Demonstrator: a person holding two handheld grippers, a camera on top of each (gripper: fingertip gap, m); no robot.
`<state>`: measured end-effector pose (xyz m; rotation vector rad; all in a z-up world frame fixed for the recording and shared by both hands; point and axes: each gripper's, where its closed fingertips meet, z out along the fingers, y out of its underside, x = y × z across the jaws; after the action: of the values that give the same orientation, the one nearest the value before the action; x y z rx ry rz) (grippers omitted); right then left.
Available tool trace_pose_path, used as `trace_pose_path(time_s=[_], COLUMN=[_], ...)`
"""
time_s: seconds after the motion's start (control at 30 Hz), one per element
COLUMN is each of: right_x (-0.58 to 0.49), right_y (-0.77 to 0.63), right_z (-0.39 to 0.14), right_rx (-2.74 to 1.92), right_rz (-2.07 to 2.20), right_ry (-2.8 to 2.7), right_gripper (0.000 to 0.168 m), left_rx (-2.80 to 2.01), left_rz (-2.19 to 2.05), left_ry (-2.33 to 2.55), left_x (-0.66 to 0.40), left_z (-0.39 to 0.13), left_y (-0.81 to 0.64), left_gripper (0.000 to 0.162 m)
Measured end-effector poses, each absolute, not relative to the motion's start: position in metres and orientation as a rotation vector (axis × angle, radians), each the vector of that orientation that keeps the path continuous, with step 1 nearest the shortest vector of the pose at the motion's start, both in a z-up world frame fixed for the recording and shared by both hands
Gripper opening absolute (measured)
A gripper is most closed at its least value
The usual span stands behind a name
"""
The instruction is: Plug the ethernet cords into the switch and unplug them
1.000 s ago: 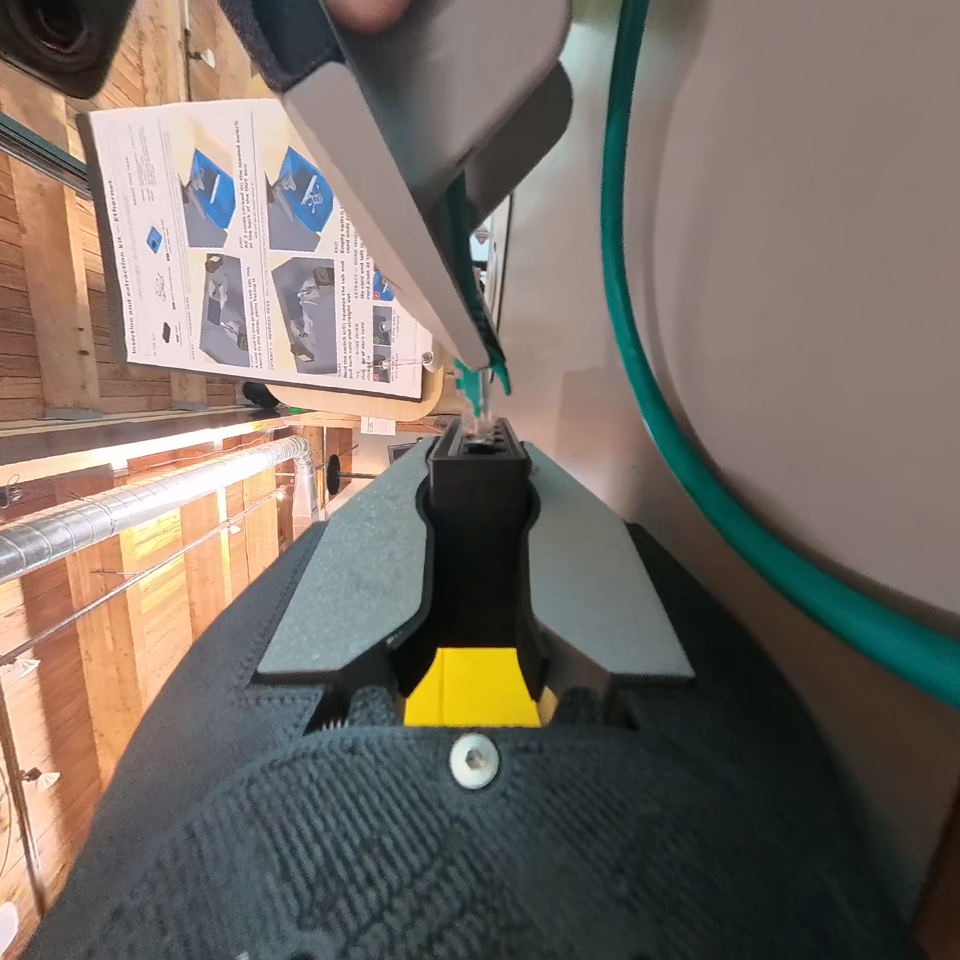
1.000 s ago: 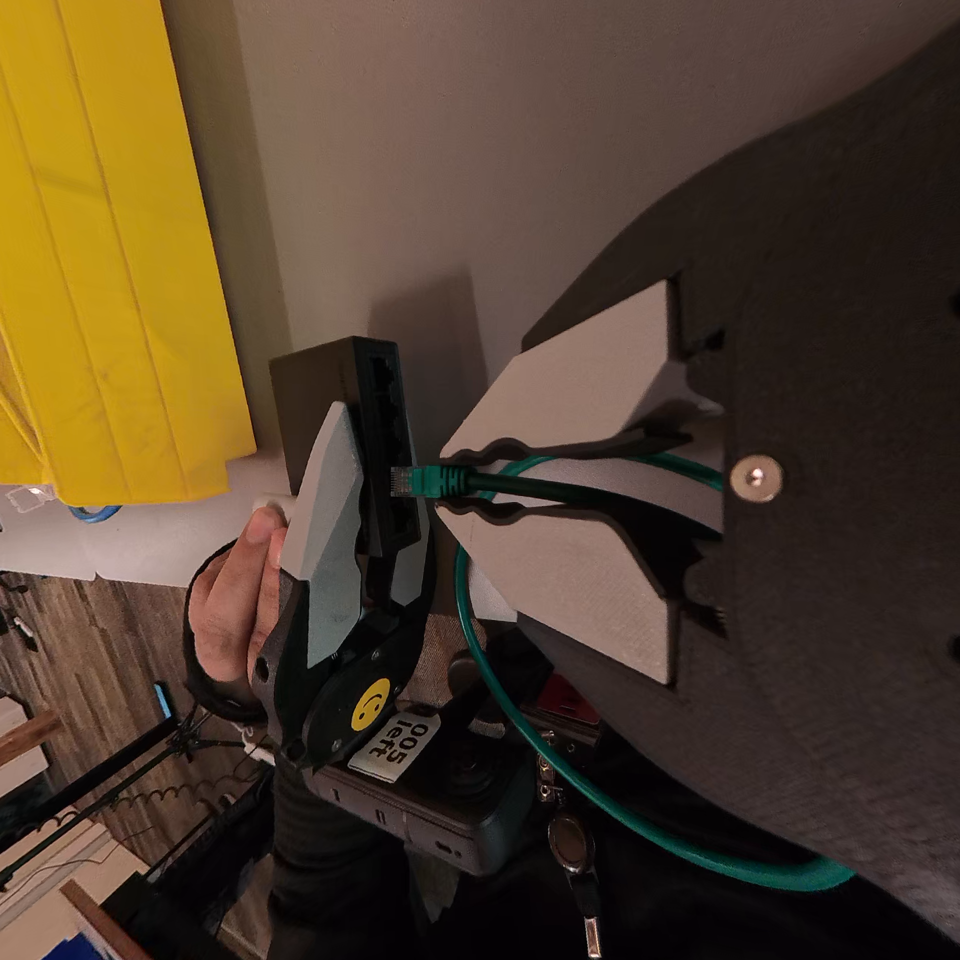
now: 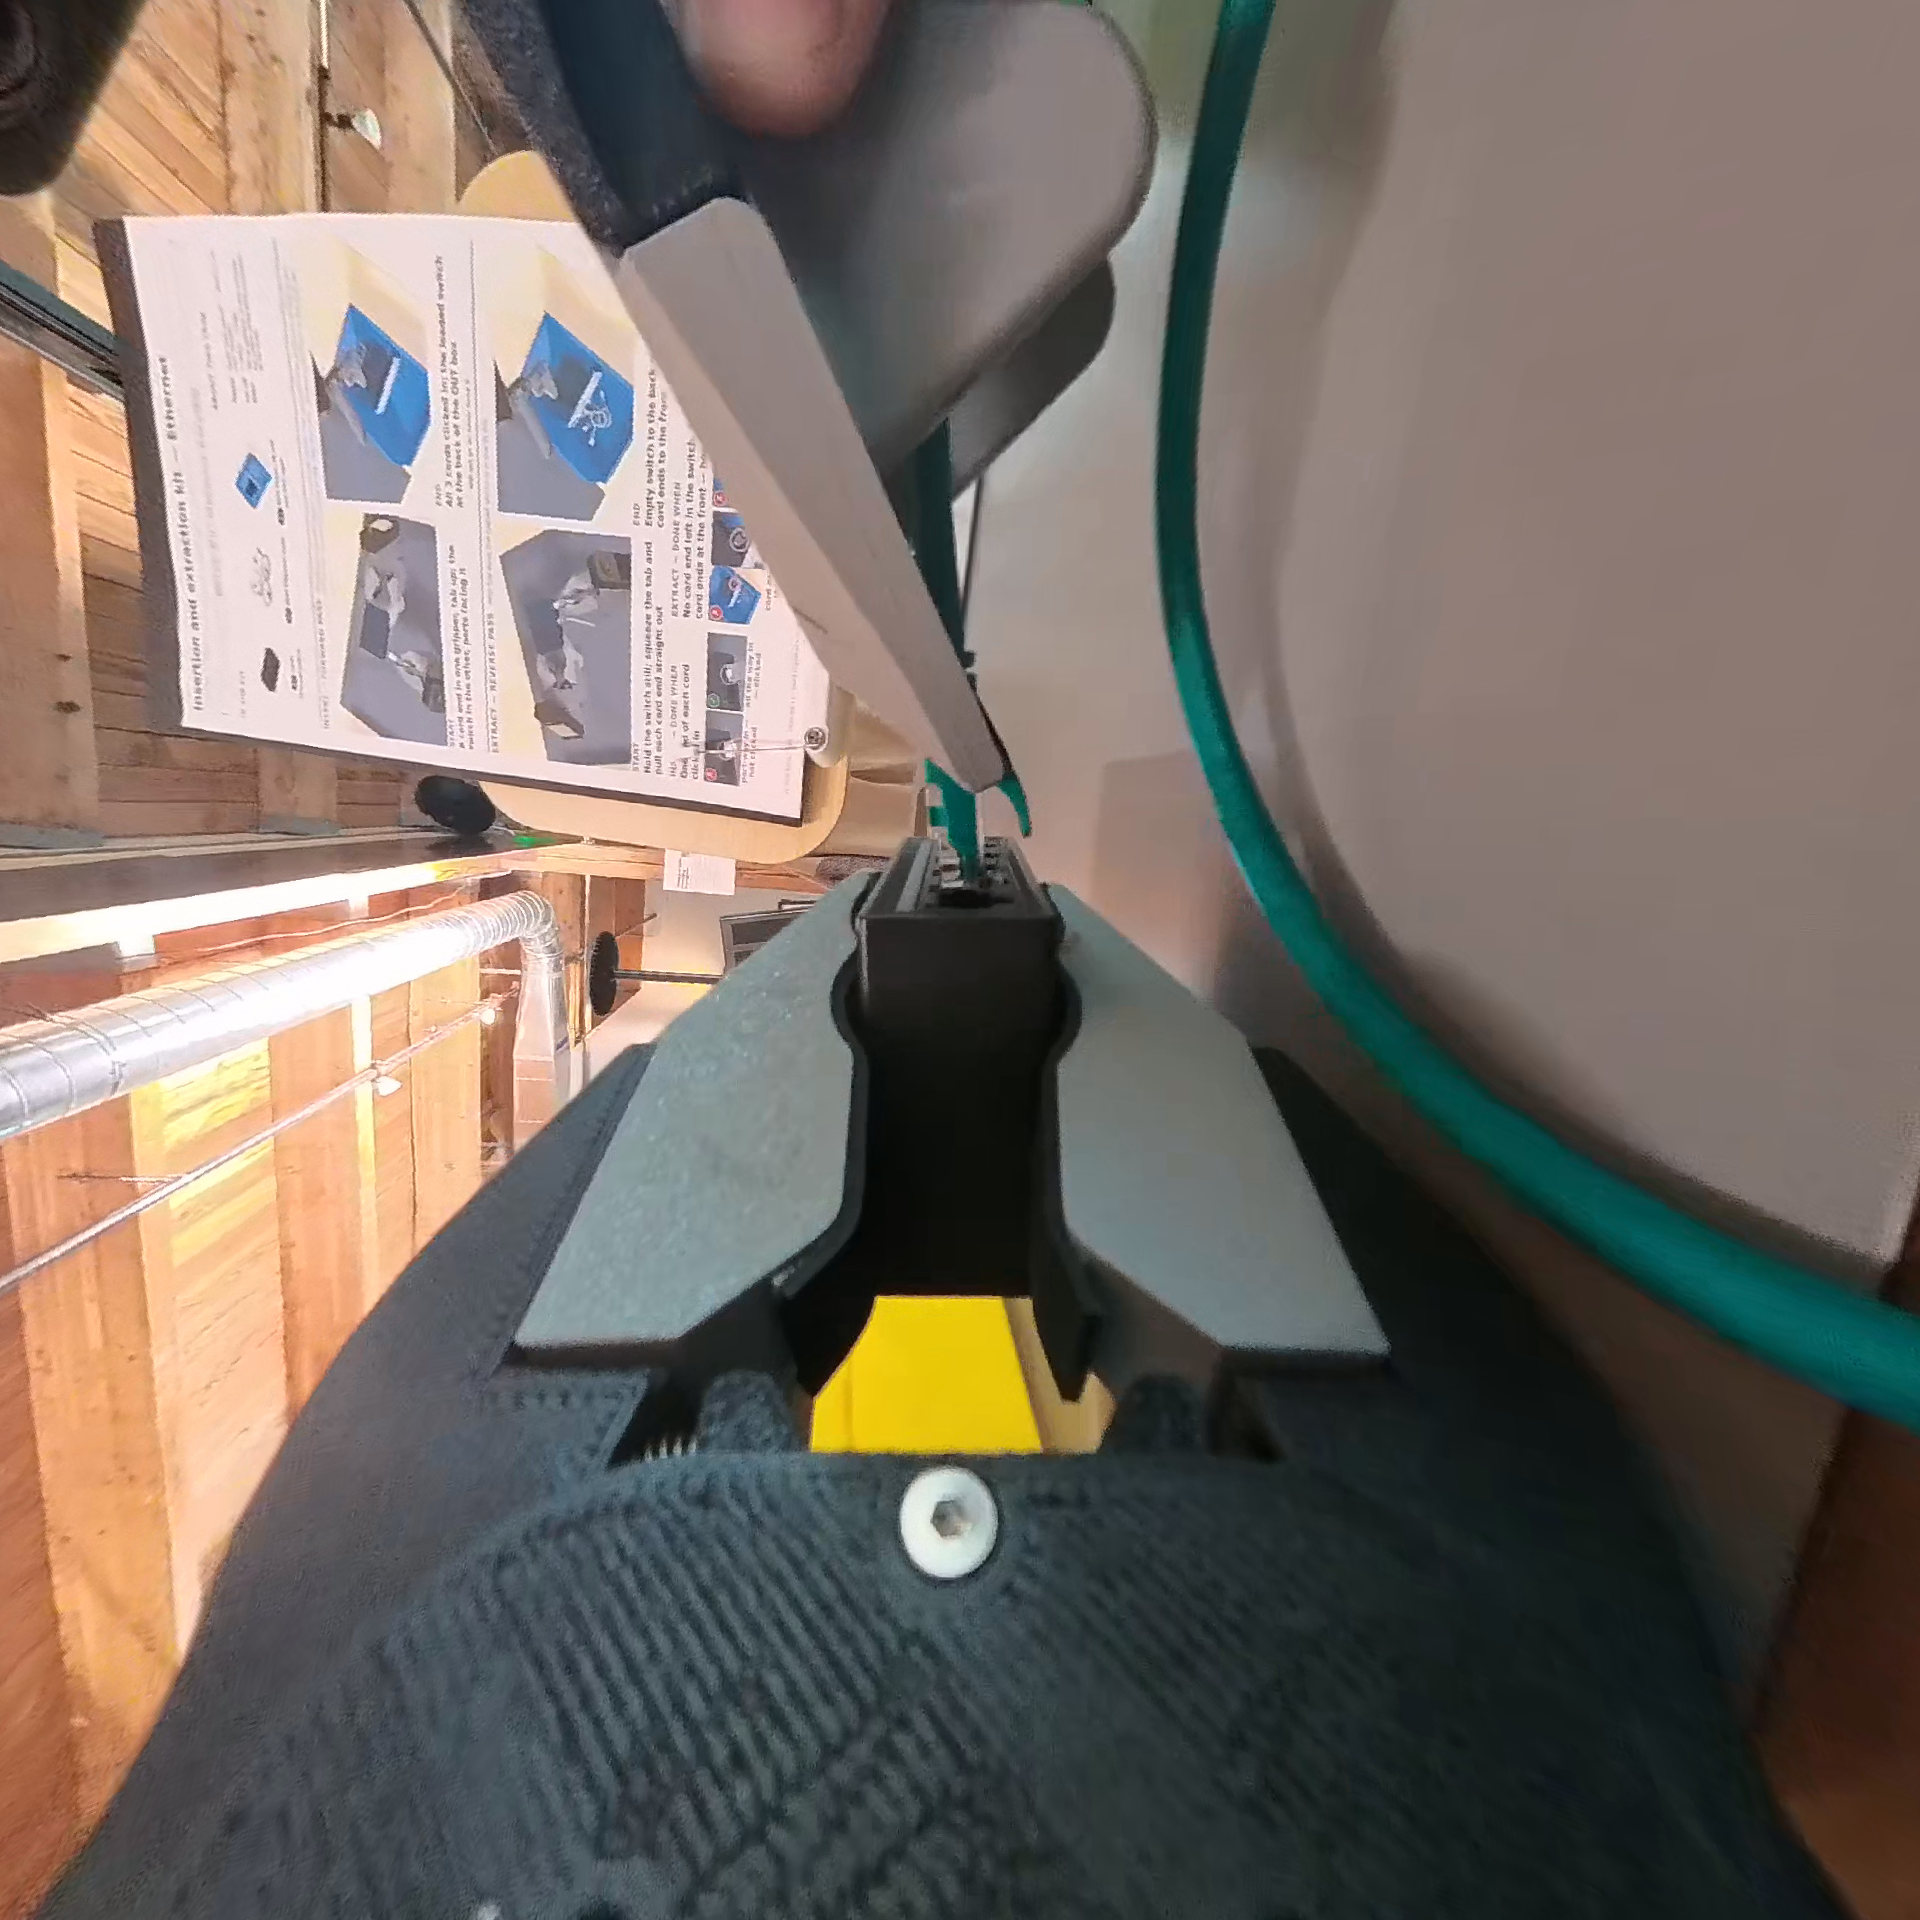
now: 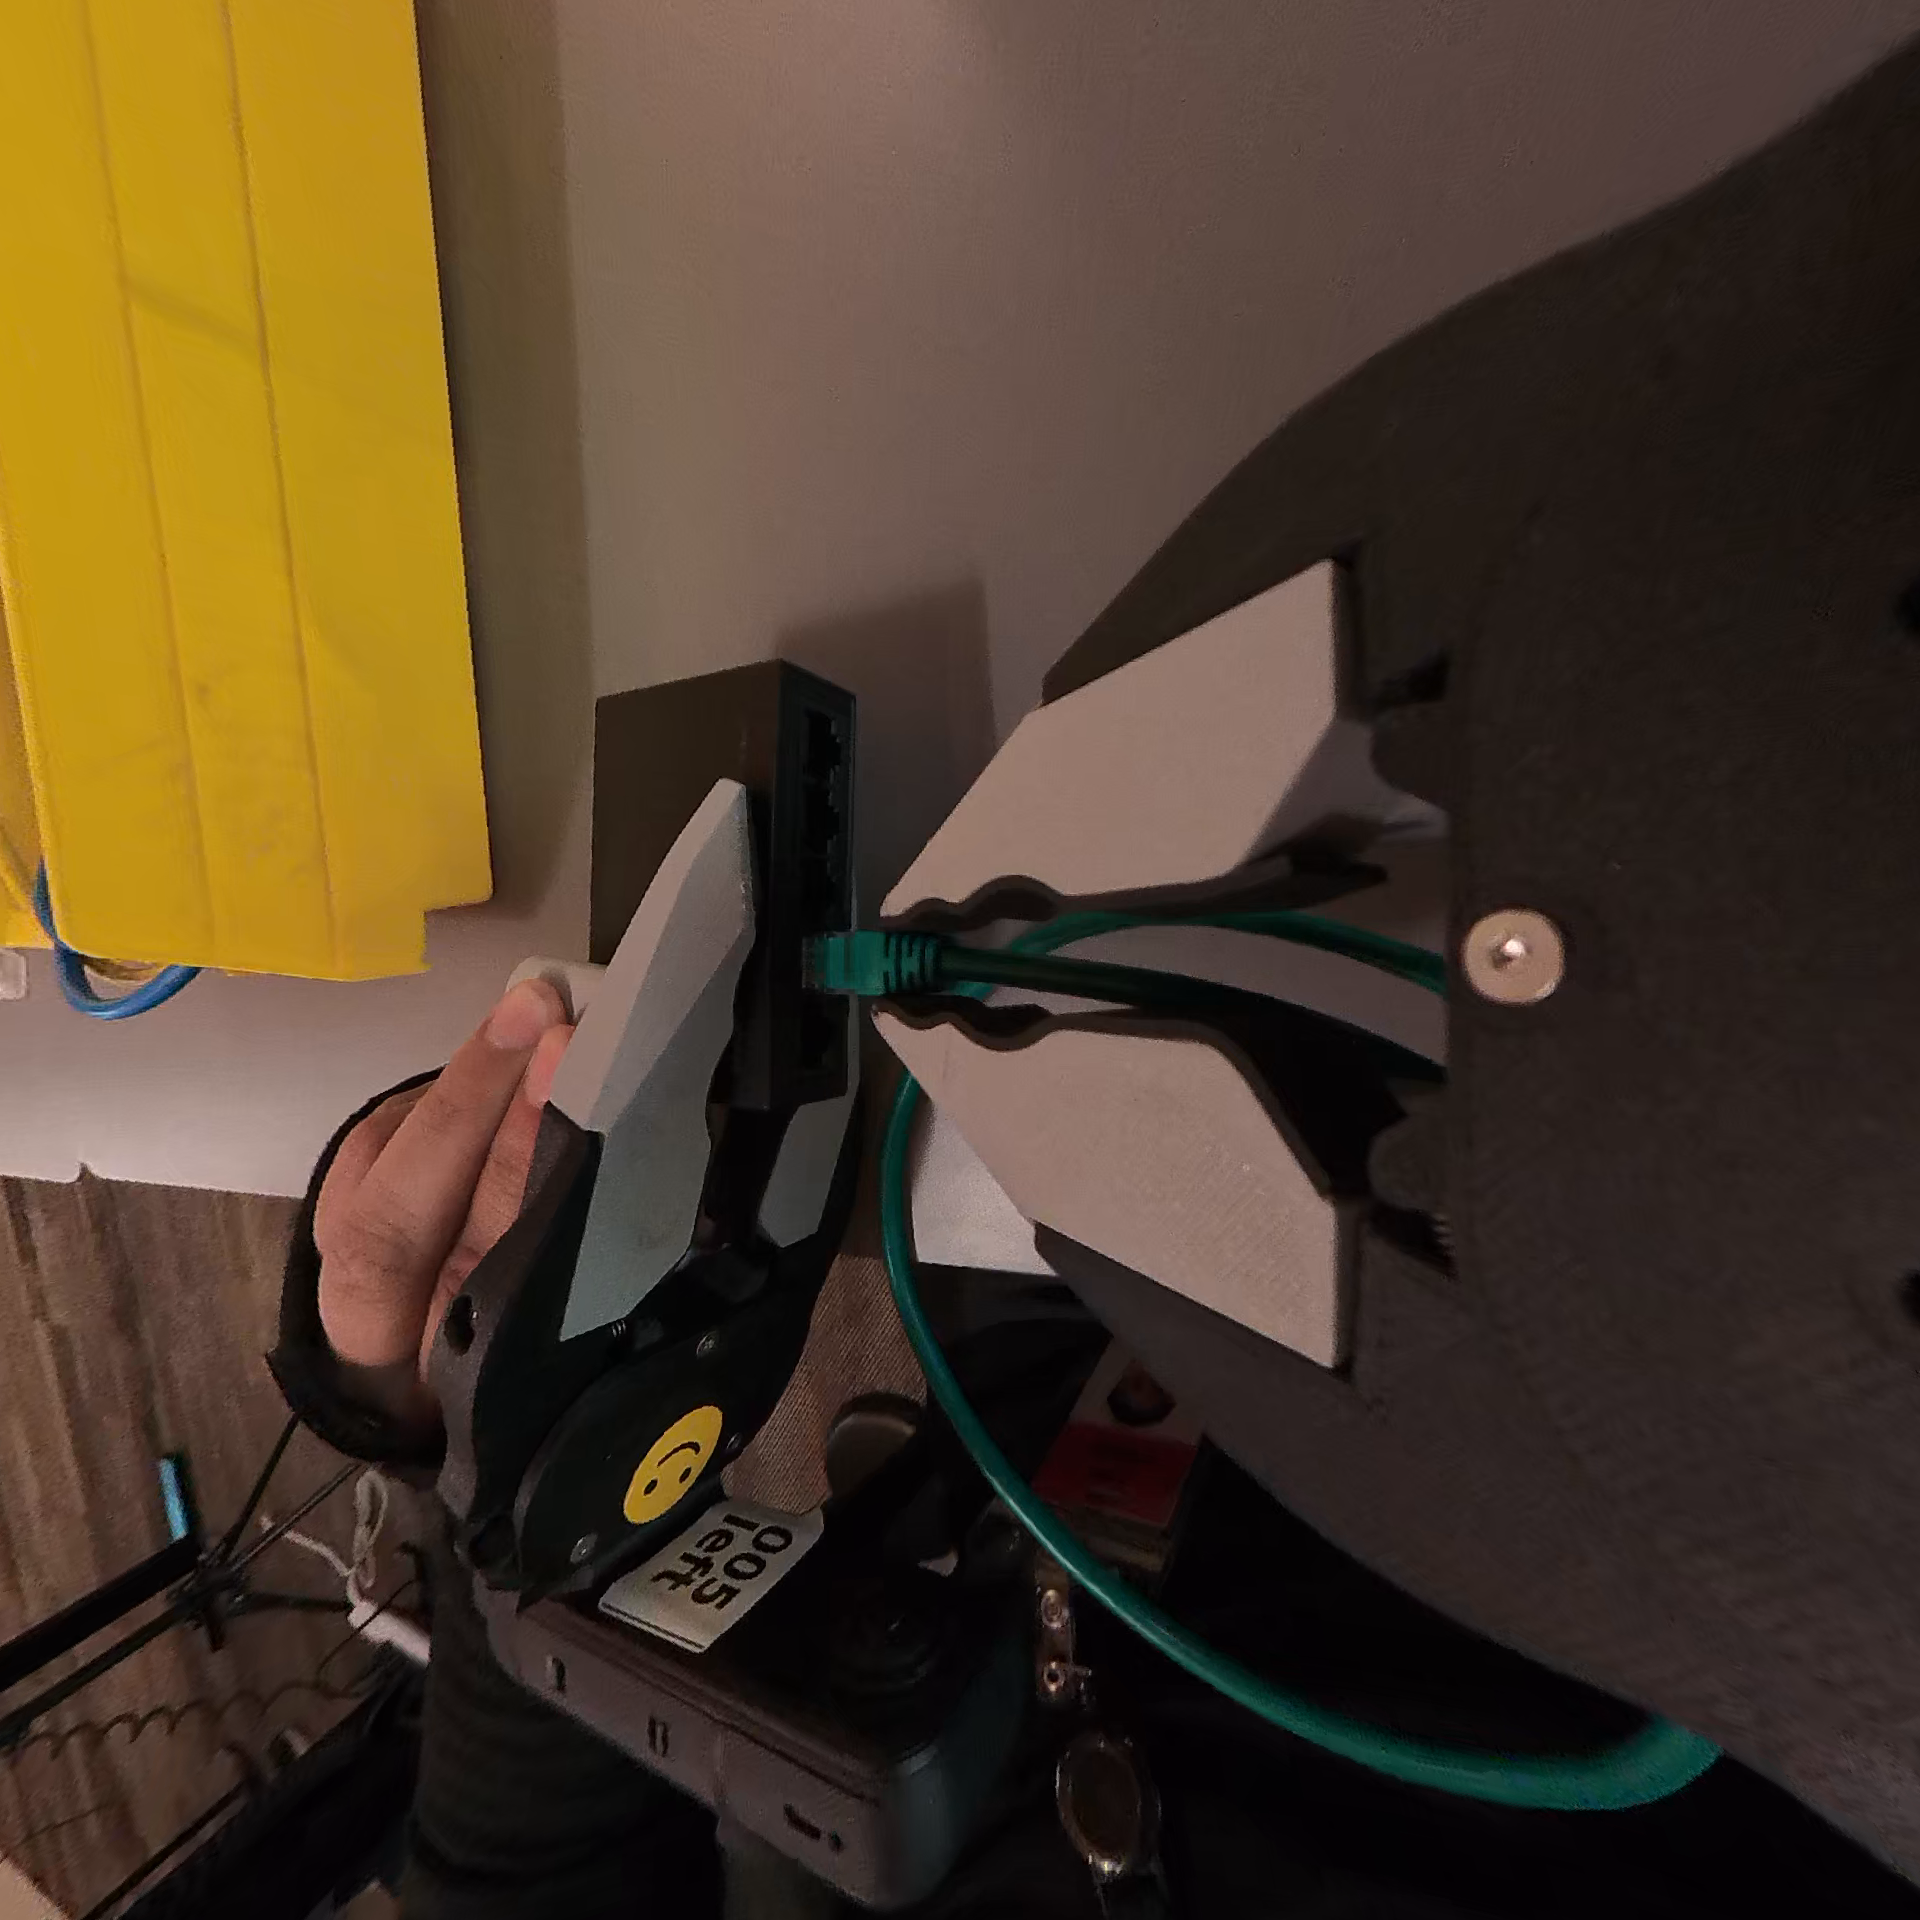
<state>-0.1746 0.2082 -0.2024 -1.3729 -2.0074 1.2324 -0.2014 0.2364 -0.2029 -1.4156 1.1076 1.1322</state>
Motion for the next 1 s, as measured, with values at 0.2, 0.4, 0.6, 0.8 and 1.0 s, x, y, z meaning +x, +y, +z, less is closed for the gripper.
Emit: trace_pose_path(time_s=[0.2, 0.4, 0.6, 0.8, 1.0], right_x=[-0.1775, -0.1774, -0.1802, -0.1813, -0.18], right_y=[0.206, 0.2028, 0.1997, 0.2035, 0.209], right_z=[-0.2032, -0.2054, -0.2042, -0.2036, -0.204], right_rx=[-1.406, -1.407, -1.425, -1.452, -1.456], right_rz=[1.315, 1.343, 1.398, 1.438, 1.361], right_ry=[-1.966, -1.977, -1.952, -1.934, -1.923], right_gripper=[0.008, 0.007, 0.007, 0.008, 0.008], left_rx=[-1.456, -1.475, -1.481, -1.497, -1.457], left_rz=[1.093, 1.054, 1.047, 1.053, 1.085], left_ry=[1.099, 1.108, 1.093, 1.069, 1.068], left_x=[-0.2028, -0.2009, -0.2003, -0.2025, -0.2025], left_z=[-0.2052, -0.208, -0.2068, -0.2069, -0.2067], left_y=[0.2346, 0.2325, 0.2308, 0.2343, 0.2396], left_gripper=[0.026, 0.025, 0.024, 0.025, 0.027])
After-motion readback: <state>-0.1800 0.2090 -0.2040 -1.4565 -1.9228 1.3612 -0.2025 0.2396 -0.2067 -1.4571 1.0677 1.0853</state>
